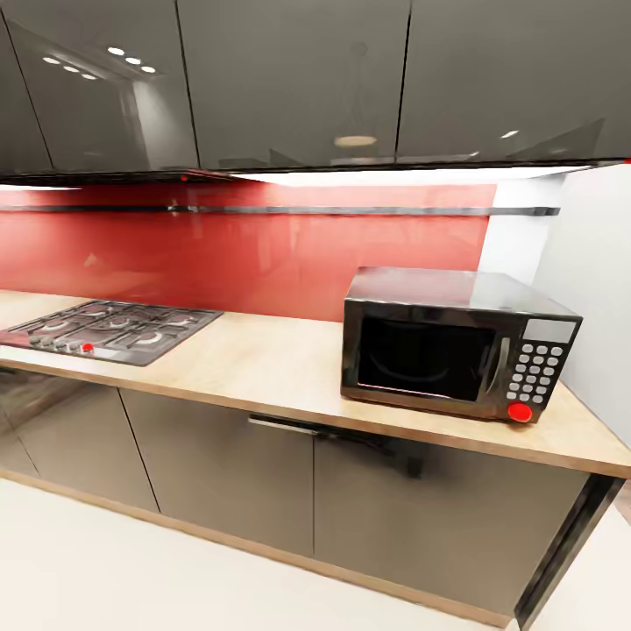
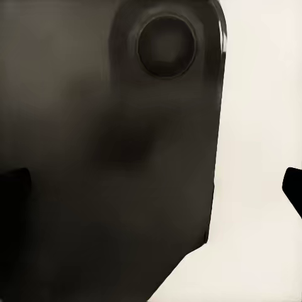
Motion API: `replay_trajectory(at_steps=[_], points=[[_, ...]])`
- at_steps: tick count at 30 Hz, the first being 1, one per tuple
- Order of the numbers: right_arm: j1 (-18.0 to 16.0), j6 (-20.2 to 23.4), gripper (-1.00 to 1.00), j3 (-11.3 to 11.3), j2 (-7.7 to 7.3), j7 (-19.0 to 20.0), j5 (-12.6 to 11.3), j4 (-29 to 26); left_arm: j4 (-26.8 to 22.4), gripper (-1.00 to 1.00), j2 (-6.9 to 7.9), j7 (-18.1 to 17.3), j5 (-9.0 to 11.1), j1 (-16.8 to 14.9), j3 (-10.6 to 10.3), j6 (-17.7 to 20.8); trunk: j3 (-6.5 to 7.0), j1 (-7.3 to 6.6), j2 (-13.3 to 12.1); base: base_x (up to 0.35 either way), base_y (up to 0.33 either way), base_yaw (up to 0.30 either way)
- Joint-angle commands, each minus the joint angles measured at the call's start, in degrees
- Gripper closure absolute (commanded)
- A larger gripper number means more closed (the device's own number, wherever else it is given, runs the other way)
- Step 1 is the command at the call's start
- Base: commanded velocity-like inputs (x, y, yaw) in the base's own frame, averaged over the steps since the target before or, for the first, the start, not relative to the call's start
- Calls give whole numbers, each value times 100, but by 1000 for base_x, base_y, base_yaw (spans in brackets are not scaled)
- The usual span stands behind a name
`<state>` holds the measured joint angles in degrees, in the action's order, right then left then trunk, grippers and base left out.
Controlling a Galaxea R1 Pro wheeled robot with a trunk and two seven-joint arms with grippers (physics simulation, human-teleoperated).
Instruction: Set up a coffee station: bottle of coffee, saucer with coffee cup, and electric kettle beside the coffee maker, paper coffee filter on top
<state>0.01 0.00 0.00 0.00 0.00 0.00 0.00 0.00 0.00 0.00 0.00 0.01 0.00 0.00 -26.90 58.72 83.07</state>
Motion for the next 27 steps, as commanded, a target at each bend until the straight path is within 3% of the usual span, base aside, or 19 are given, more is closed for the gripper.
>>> replay_trajectory(at_steps=[1,3,8,14,27], points=[[-1,0,-100,0,0,0,0,0,0,-100,0,0,0,-1,0,0,-3,0,1,0,0,0],[-67,18,-100,25,-1,14,66,-23,-43,-100,49,-57,24,65,34,-37,-3,0,1,0,0,0],[-231,-63,-100,40,-1,-12,100,-51,-102,-100,-1,-46,31,228,41,-41,-3,0,1,0,0,0],[-355,-63,-100,-16,6,-51,26,-53,-167,-100,-24,-38,92,423,57,-44,-3,0,1,0,0,0],[-361,-60,-100,4,5,-24,40,-44,-576,-100,25,-101,509,544,51,-165,231,-285,-520,0,0,0]])
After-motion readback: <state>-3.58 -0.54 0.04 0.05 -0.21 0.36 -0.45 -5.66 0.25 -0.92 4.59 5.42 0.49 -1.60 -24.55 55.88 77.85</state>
